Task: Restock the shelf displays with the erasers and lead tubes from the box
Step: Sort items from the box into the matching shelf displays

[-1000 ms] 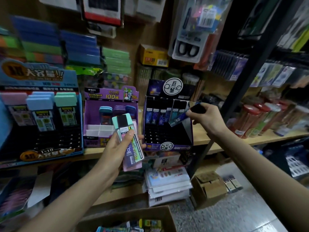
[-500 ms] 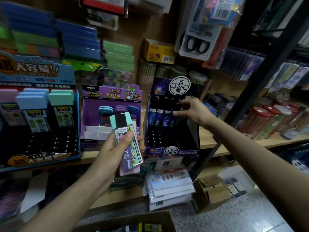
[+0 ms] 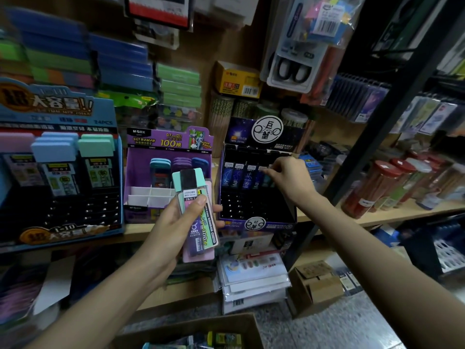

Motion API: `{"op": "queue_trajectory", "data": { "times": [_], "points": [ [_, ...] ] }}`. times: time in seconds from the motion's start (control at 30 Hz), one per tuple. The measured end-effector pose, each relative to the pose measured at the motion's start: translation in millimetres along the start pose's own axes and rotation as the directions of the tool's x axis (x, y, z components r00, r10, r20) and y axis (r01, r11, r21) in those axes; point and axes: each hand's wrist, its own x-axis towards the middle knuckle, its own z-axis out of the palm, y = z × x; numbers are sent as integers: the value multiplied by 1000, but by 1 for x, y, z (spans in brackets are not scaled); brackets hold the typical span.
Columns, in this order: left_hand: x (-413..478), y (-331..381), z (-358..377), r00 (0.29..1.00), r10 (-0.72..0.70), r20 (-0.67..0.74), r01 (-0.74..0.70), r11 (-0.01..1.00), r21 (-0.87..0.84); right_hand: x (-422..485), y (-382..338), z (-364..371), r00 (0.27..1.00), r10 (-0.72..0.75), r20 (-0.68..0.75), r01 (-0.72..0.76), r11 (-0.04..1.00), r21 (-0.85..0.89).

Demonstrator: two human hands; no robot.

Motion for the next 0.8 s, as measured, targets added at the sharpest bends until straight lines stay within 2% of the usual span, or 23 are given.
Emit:
{"op": "queue_trajectory", "data": {
  "times": [0.07,0.1,0.2,0.3,0.37,0.47,0.57,0.7,0.8],
  "points": [
    [-2,1,1,1000,-10,13,10,1000,1,-22,-10,-1,997,-25,-70,33,993,109],
    [-3,2,1,1000,-22,22,22,1000,2,-35,-17,-2,999,-24,-42,33,971,239],
    [-6,2,2,996,-66,62,63,997,46,-77,-48,-3,985,-68,161,-49,775,630],
    [-12,-1,6,988,-113,104,101,988,117,-105,-70,-1,956,-67,286,-198,573,796],
    [-17,-3,9,986,-128,104,113,984,137,-112,-78,0,926,-22,376,-322,471,821],
    [-23,-4,8,985,-139,99,123,980,155,-115,-82,1,901,11,435,-393,447,803],
    [-27,-3,8,981,-171,95,152,971,183,-116,-79,2,897,-12,442,-397,420,816],
    [-23,-4,10,986,-156,49,150,982,112,-107,-67,2,906,18,424,-403,349,846],
    [-19,-3,8,990,-136,35,131,983,128,-87,-43,-14,943,55,327,-326,331,885]
  ]
}}
